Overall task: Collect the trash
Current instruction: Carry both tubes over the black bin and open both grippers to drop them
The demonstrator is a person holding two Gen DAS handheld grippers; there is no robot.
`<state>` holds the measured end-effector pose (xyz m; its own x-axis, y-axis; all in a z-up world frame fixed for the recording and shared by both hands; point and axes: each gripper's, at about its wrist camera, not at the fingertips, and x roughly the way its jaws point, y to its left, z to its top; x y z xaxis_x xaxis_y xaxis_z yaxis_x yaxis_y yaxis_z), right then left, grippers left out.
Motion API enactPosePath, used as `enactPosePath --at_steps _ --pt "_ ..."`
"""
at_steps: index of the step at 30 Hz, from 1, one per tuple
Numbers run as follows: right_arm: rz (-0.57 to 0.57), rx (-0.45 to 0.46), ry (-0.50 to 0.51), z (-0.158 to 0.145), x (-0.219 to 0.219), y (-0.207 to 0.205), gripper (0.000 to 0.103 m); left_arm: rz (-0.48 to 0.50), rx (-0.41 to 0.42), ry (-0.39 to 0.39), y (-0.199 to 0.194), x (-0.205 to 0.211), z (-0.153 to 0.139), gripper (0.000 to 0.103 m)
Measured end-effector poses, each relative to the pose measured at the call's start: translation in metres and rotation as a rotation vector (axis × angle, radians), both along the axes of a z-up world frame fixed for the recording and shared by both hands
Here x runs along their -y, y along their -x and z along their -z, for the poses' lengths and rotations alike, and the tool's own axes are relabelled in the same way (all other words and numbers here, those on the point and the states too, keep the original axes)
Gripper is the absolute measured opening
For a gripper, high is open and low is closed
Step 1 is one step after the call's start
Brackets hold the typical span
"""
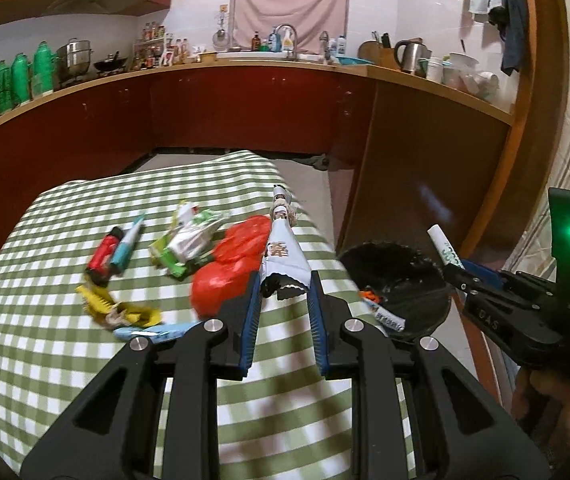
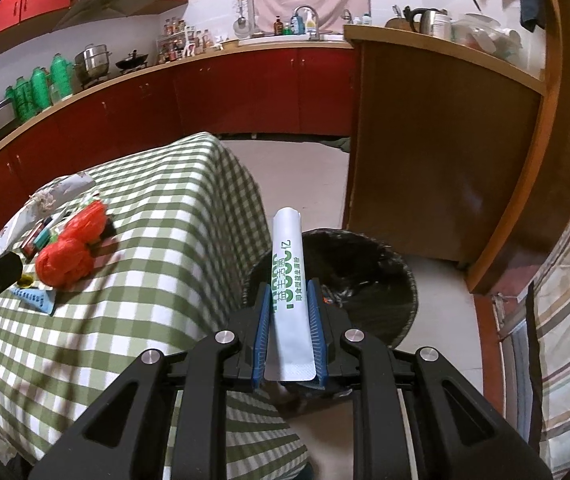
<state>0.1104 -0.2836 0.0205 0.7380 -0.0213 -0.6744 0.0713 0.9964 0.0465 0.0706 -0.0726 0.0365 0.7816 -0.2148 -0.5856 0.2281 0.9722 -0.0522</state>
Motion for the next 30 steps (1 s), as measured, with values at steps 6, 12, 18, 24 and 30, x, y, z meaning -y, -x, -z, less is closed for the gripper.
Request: enactPosePath --at_steps 6,12,18,24,30 --pt "0.038 0.012 0.012 -0.001 0.020 -0.001 0.020 0.048 -0.008 -0.002 -0.015 0.027 0.006 0.022" --pt "0.065 0.030 0.018 -0.004 0.036 -0.005 0.020 0.088 -0.016 -0.013 -0.032 0.054 0.013 0.022" --pt "0.082 0.041 0.017 -0.004 0.049 -0.015 0.020 0.134 -0.038 -0.040 -0.052 0.085 0.022 0.022" --pt "0.086 0.054 0.019 -0.004 0.060 -0.025 0.020 0.167 -0.055 -0.063 -0.068 0.111 0.030 0.022" --pt "0.093 0.063 0.015 -0.001 0.072 -0.038 0.020 0.185 -0.103 -0.076 -0.088 0.133 0.034 0.023"
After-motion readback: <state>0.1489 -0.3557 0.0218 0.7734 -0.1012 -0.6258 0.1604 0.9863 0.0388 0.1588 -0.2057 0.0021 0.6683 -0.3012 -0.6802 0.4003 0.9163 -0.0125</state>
